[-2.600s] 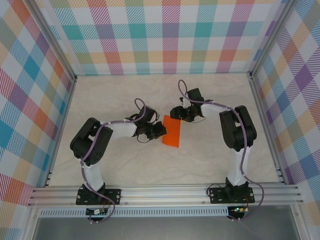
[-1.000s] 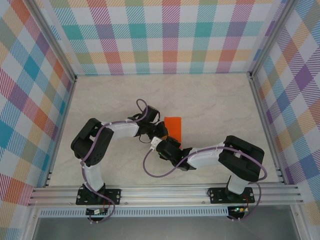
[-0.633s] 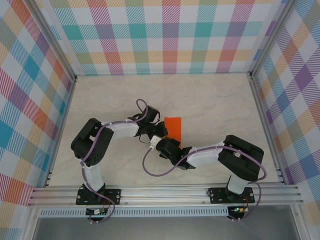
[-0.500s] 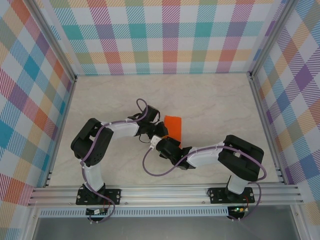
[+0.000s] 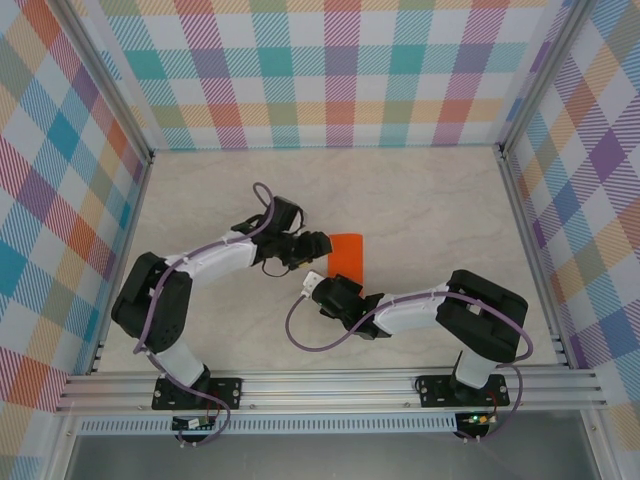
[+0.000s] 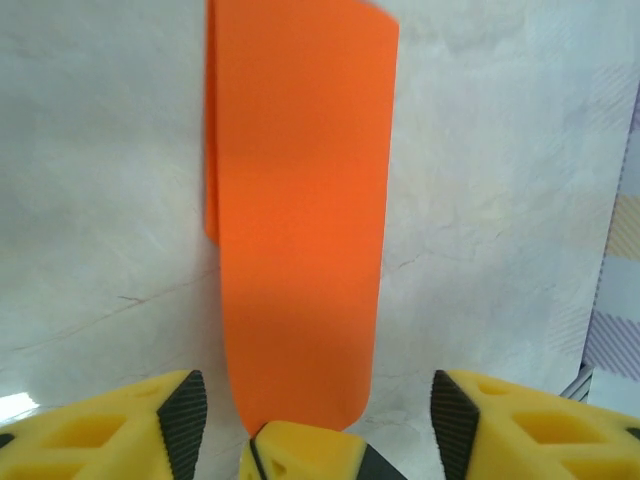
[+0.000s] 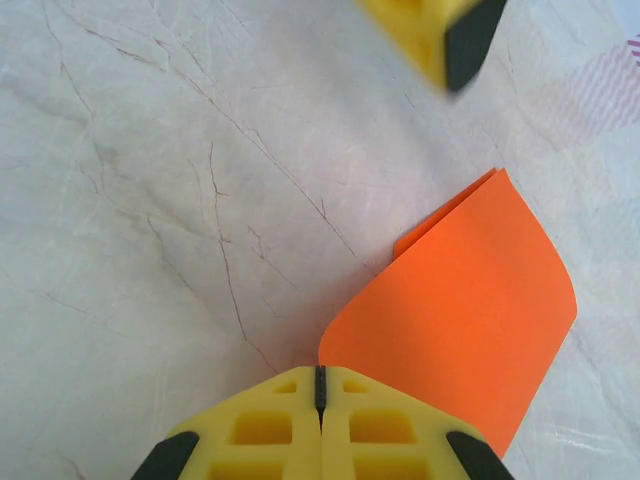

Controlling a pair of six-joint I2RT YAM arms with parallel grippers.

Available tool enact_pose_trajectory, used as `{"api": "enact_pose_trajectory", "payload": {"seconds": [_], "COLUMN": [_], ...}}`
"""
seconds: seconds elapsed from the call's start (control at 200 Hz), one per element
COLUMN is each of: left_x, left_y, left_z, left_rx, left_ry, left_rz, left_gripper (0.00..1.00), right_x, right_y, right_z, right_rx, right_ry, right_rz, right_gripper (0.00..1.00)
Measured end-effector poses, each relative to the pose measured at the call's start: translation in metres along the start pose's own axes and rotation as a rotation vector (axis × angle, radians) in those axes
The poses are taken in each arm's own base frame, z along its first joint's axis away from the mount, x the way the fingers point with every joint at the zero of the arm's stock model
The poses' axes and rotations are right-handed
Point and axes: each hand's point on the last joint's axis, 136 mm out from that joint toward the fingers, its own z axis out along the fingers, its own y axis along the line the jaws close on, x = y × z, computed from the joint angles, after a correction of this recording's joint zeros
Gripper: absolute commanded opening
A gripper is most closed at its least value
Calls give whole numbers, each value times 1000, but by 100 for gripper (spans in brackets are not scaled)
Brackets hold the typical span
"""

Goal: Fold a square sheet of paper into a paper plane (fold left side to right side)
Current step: Third fold the triangle at the center of the table.

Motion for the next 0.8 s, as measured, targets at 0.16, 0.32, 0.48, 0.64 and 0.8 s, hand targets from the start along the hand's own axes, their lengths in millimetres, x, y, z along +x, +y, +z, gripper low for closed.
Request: {"api": "enact_pose_trajectory", "payload": {"seconds": [0.16, 0.32, 0.48, 0.64, 0.8], "left_x": [-16, -40, -45, -37, -32], "left_y": [5, -26, -52, -55, -47], "left_z": [0, 31, 67, 95, 117], "left_rx": [-10, 45, 72, 59, 36], "left_ry": [10, 56, 110, 173, 217], "left_rz": [-10, 48, 117, 141, 135], "left_gripper": [39, 31, 27, 26, 25], "right_x": [4, 9, 12, 12, 13], "right_y": [1, 0, 0, 1, 1], "right_z": [1, 3, 4, 4, 4], "right_rx": [-17, -23, -28, -37, -41], "right_ry": [15, 30, 43, 47, 50], "right_rz": [20, 35, 50, 61, 72], "right_gripper": [0, 0, 0, 0, 0]}}
